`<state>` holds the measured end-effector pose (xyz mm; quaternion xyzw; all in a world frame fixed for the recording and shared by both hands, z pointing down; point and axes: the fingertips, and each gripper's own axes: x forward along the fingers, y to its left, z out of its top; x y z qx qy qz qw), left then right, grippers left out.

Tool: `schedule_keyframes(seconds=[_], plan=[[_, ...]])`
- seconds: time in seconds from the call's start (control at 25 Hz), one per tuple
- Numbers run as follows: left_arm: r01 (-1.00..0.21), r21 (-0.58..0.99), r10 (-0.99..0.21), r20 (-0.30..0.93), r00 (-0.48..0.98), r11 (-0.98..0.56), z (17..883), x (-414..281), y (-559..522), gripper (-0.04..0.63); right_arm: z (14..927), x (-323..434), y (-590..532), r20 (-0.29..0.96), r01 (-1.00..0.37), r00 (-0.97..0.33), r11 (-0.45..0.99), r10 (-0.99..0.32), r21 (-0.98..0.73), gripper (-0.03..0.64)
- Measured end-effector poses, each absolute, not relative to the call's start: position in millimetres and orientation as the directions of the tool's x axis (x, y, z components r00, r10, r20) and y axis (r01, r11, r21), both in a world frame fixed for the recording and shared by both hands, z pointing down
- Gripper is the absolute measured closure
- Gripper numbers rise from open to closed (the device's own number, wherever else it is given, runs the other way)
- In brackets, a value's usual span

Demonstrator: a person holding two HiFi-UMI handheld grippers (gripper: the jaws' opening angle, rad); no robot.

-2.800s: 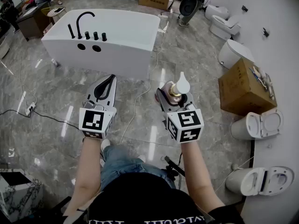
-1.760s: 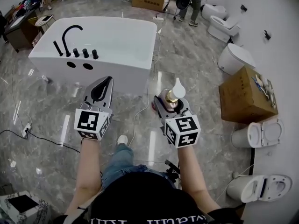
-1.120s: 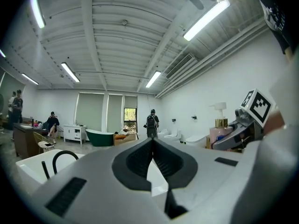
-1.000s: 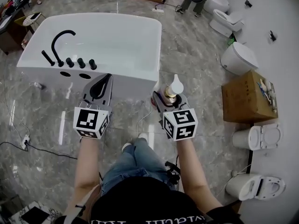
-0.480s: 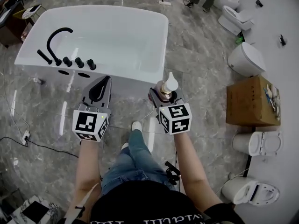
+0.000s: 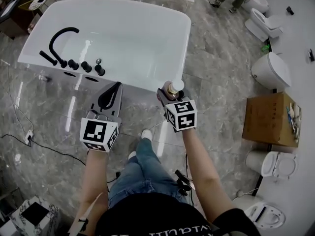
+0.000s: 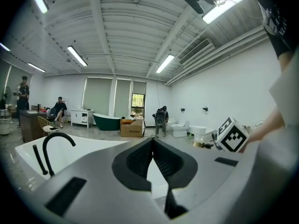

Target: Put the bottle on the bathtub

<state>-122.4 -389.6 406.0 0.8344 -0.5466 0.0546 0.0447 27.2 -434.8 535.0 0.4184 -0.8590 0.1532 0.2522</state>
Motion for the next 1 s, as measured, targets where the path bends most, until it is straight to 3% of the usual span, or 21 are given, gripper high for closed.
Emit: schedule_keyframes(seconds=[1.0], plan=[[-0.941,0.020,-0.905,0.269,0.329,-0.337,461.8,-122.6,-451.3,0.588,674.5,5.9,-523.8,0.695,-0.735,-0.524,0.673,-0.493,-0.077,0.390]])
